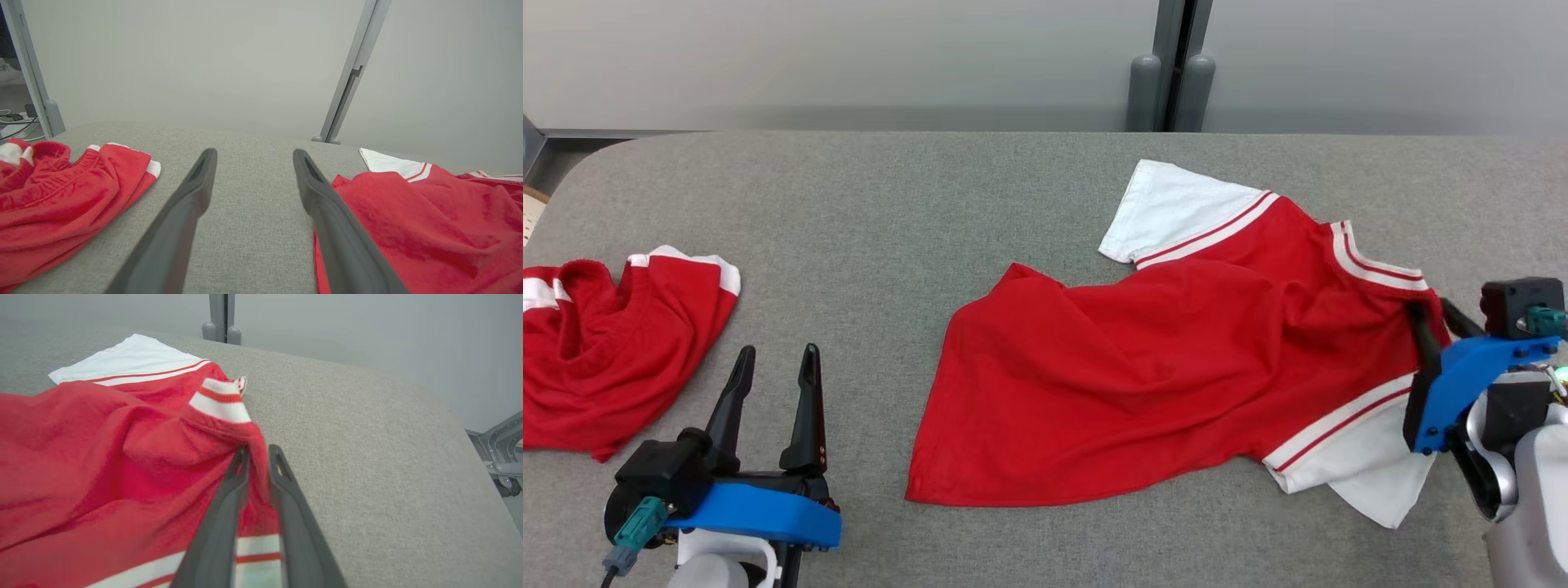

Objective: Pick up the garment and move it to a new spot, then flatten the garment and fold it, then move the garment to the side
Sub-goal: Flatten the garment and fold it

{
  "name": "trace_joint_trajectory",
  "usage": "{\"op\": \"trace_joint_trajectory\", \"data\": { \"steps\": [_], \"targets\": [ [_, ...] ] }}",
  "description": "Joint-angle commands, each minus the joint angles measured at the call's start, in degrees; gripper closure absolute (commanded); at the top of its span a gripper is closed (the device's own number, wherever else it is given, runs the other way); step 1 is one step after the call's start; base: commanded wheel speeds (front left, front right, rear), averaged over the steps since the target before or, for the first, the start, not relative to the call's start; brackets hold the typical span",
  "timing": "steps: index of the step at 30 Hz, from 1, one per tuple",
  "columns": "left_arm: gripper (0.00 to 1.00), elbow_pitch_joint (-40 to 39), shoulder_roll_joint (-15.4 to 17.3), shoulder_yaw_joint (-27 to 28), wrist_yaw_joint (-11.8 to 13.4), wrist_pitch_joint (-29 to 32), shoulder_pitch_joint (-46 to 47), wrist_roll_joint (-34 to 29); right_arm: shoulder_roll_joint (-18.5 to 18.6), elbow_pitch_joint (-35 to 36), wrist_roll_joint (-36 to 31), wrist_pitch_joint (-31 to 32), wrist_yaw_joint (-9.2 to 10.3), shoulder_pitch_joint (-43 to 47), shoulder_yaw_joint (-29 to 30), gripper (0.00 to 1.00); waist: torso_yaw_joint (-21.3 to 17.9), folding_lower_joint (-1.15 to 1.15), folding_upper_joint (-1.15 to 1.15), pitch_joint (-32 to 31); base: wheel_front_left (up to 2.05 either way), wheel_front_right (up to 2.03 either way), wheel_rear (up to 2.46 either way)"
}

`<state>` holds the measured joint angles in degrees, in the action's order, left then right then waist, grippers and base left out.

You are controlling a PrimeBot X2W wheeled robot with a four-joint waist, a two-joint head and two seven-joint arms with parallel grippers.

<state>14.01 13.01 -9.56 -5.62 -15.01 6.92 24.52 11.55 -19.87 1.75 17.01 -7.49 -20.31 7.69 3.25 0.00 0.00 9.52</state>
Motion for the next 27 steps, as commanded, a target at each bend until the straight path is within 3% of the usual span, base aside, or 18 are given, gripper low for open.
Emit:
{"op": "trace_joint_trajectory", "data": {
  "steps": [1,8,12,19,27],
  "targets": [
    [0.00,0.1,0.1,0.1,-0.2,-0.2,0.7,-0.3,0.1,-0.9,0.1,-1.2,-0.01,-1.7,-0.7,0.00,0.1,0.00,0.00,0.1,0.00,0.00,0.00],
    [0.00,0.4,-0.2,0.4,-0.4,-0.2,0.7,-0.4,-0.8,-1.8,0.0,-5.6,-0.01,-1.7,0.0,0.00,0.2,0.00,0.00,-0.5,0.00,0.00,0.00],
    [0.00,0.6,-0.5,0.9,-0.1,-0.2,-0.7,-0.7,-3.9,3.8,0.4,-10.5,-0.01,2.3,2.2,0.00,-0.5,0.00,0.00,-1.9,0.00,0.00,0.00],
    [0.00,0.5,-0.5,1.7,0.0,-0.2,-2.5,-0.8,-7.4,11.7,1.5,-13.9,-0.01,10.0,2.0,0.00,-1.9,0.00,0.00,-3.5,0.00,0.00,0.00],
    [0.00,0.9,-0.8,1.7,0.2,-0.2,-4.5,-1.5,-8.7,16.3,4.3,-16.1,-0.02,17.6,0.5,0.00,-2.6,0.00,0.00,-5.6,0.00,0.00,0.00]
  ]
}}
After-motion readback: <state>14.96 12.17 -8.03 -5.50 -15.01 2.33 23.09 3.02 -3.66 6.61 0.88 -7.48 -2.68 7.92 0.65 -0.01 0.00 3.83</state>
